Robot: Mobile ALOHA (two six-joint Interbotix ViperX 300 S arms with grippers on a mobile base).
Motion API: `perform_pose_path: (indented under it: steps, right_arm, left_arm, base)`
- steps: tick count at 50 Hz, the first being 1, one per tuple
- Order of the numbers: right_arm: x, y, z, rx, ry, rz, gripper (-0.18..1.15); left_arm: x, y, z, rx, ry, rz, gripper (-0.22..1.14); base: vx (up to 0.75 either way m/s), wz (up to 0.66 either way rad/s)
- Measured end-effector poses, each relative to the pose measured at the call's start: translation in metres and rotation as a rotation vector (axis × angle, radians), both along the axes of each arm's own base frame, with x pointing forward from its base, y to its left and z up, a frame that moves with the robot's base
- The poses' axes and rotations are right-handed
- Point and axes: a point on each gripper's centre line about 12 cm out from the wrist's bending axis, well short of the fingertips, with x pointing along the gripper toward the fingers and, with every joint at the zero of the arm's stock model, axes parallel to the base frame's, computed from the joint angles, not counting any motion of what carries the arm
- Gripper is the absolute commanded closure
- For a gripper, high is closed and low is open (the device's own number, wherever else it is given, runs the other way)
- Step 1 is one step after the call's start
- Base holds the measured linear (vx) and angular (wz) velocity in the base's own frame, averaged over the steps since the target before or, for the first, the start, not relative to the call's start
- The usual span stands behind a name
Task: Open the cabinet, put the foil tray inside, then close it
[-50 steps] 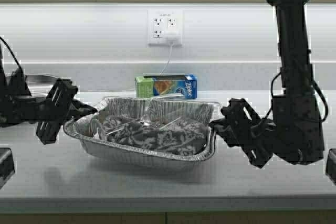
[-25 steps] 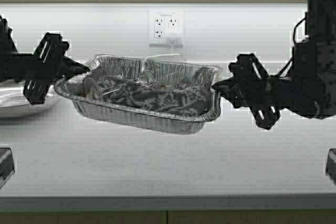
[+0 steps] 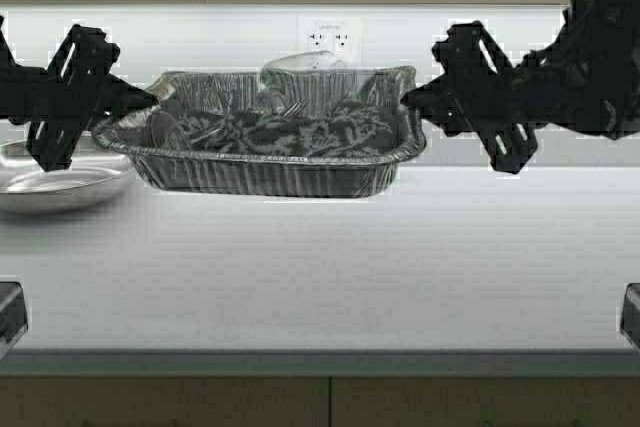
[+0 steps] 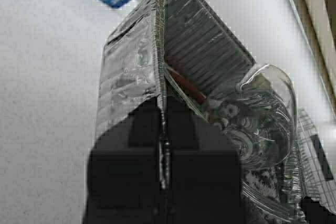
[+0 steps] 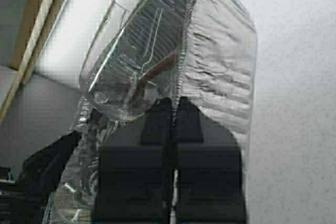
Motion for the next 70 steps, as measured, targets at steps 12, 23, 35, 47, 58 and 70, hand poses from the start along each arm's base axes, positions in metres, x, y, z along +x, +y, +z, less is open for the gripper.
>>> perform_pose_path:
  steps: [12,23,35,47,58,70]
  right_arm:
    - [-0.005,-0.005,0.041,-0.025,-0.018,-0.012,0.89]
    - [-0.014,-0.010,0.084,-0.066,-0.008,-0.011,0.89]
    - [-0.021,-0.018,0.129,-0.093,-0.051,-0.052,0.89]
    - [-0.014,-0.017,0.157,-0.107,-0.073,-0.079,0.89]
    - [0.002,-0.014,0.173,-0.096,-0.094,-0.097,0.89]
    - [0.034,-0.008,0.190,-0.086,-0.112,-0.125,0.89]
  left_arm:
    - [-0.025,-0.007,0.040,-0.011,-0.067,-0.005,0.88]
    - [-0.045,-0.013,0.081,-0.024,-0.099,0.005,0.88]
    - [-0.052,-0.017,0.129,-0.035,-0.118,-0.007,0.88]
    - [-0.042,-0.019,0.164,-0.052,-0.135,-0.012,0.88]
    - [-0.029,-0.019,0.187,-0.070,-0.153,0.001,0.88]
    - [-0.003,-0.018,0.202,-0.068,-0.144,0.038,0.88]
  base:
    - [-0.04,-0.03]
    - [0.00,0.00]
    - [0.00,0.00]
    - [0.00,0.00]
    - [0.00,0.00]
    - [0.00,0.00]
